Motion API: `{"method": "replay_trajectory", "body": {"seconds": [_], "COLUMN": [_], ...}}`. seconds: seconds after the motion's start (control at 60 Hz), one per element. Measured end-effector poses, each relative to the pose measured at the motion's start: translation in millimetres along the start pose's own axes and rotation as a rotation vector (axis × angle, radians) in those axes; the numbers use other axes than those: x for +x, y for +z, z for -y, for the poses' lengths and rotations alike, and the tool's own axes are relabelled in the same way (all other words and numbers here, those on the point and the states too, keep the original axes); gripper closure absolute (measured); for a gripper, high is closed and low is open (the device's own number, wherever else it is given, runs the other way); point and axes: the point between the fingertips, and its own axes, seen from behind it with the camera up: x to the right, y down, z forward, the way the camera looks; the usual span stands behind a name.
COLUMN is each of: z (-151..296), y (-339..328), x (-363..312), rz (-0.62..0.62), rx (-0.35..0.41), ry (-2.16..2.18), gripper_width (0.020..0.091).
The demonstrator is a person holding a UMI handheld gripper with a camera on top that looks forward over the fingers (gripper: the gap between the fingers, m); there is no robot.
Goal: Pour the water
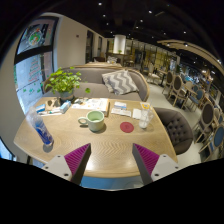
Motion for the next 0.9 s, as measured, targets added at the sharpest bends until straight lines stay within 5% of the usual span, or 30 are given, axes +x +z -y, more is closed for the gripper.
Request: {"method": "replay_trajectory", "body": {"seconds": [0.567,0.9], "z": [-67.6,-42.3], "y": [3.5,57.2], "x": [-128.9,-312.1], "rz": [-0.011,0.159], "rx": [-0.046,0.100], "ry": [-0.034,-0.018], "gripper_width": [0.0250,0.0248]}}
